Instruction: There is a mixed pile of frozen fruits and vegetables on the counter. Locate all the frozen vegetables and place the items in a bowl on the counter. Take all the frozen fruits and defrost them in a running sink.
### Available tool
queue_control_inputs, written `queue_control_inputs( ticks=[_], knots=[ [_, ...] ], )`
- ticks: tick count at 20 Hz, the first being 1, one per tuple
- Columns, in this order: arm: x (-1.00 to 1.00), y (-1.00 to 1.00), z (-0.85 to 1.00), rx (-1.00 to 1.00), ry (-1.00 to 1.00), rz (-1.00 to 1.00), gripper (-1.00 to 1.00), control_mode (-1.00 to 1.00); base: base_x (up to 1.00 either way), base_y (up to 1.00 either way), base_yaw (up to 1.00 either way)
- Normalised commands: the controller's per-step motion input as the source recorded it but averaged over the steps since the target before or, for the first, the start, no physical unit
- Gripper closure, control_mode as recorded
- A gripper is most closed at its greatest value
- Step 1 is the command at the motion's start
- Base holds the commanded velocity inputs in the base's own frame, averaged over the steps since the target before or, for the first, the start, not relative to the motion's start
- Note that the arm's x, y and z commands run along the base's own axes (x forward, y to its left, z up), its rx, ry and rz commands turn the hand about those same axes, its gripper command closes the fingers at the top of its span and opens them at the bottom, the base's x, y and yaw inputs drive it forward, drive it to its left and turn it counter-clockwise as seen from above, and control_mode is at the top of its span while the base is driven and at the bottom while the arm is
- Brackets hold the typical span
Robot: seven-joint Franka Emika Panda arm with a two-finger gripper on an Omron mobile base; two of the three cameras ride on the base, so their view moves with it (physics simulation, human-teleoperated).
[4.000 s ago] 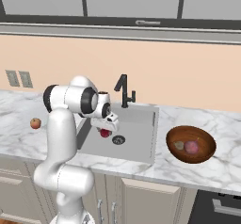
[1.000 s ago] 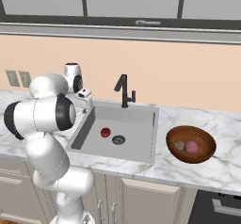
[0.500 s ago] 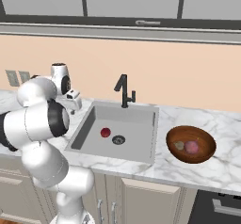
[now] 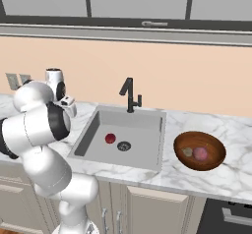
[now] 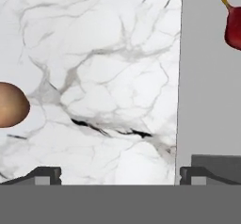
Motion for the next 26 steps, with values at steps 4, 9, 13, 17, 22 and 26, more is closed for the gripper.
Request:
queue_control_inputs(
  ticks=[4,9,13,17,22,26],
  knots=[
    [-0.01,0.59,0.09,-0.05,0.01,0.05,-1.0,-1.0,0.0,0.0,0.0],
    [0.0,0.61,0.03,-0.04,0.02,0.05,-1.0,-1.0,0.0,0.0,0.0],
    [-0.03,0.6,-0.01,-0.04,0.03,0.06,-1.0,-1.0,0.0,0.0,0.0],
    [-0.02,0.47,-0.06,-0.03,0.04,0.07,-1.0,-1.0,0.0,0.0,0.0],
    [0.06,0.4,-0.2,0.01,0.04,0.02,-1.0,-1.0,0.0,0.0,0.0],
    [0.22,0.3,-0.21,0.01,0.01,0.0,-1.0,-1.0,0.0,0.0,0.0]
  ],
)
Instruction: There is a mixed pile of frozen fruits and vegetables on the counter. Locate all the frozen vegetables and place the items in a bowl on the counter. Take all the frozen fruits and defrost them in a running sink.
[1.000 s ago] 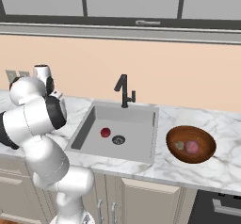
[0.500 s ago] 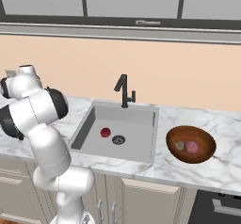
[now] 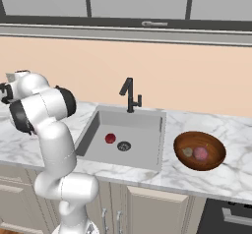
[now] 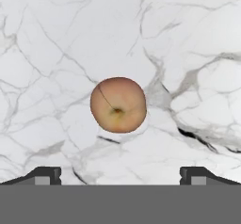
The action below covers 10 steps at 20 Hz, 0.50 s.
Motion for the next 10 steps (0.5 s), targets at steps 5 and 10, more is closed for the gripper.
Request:
queue_control_inputs(
  ticks=[5,10],
  knots=[
    [0.22,0.15,-0.23,0.0,0.03,0.0,-1.0,-1.0,0.0,0.0,0.0],
    [0.23,-0.04,-0.22,0.0,0.02,0.0,-1.0,-1.0,0.0,0.0,0.0]
  ],
)
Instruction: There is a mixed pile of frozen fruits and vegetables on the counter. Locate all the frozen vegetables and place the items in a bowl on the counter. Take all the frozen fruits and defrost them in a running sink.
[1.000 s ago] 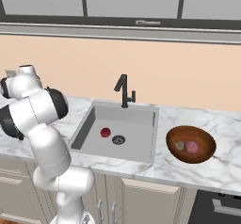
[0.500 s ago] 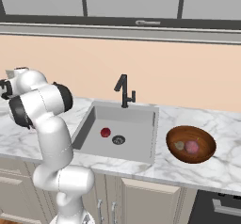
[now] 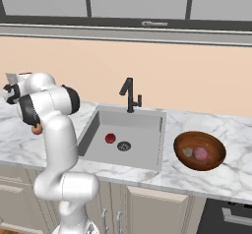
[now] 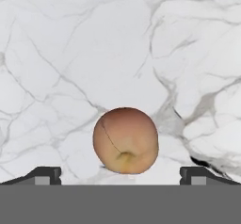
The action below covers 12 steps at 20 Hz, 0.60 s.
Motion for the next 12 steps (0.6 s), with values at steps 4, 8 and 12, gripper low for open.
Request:
queue_control_inputs(
  ticks=[4,8,12],
  knots=[
    [0.09,0.04,-0.17,-0.01,0.01,0.0,-1.0,-1.0,0.0,0.0,0.0],
    [-0.1,0.07,-0.24,-0.01,0.04,0.0,-1.0,-1.0,0.0,0.0,0.0],
    [0.0,-0.16,-0.35,0.0,0.08,-0.02,-1.0,-1.0,0.0,0.0,0.0]
  ],
)
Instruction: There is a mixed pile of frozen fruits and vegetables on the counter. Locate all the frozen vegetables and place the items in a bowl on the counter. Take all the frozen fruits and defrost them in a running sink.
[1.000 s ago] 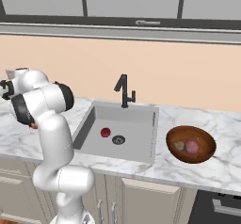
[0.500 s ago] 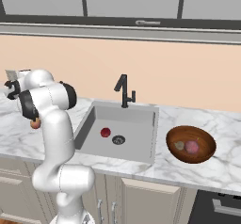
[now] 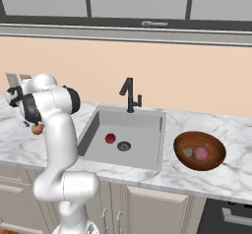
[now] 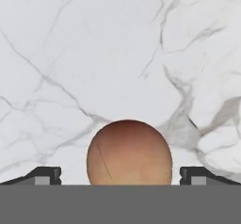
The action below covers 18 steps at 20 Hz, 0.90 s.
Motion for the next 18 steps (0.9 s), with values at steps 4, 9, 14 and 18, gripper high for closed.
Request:
queue_control_inputs(
  ticks=[4,9,14,18],
  knots=[
    [0.0,-0.01,-0.28,-0.01,0.03,0.0,-1.0,-1.0,0.0,0.0,0.0],
    [-0.02,0.01,-0.14,0.0,0.02,0.0,1.0,-1.0,0.0,0.0,0.0],
    [-0.08,-0.41,0.07,0.01,-0.01,-0.03,1.0,-1.0,0.0,0.0,0.0],
    [-0.08,-0.39,0.26,0.0,-0.01,-0.03,1.0,-1.0,0.0,0.0,0.0]
  ],
)
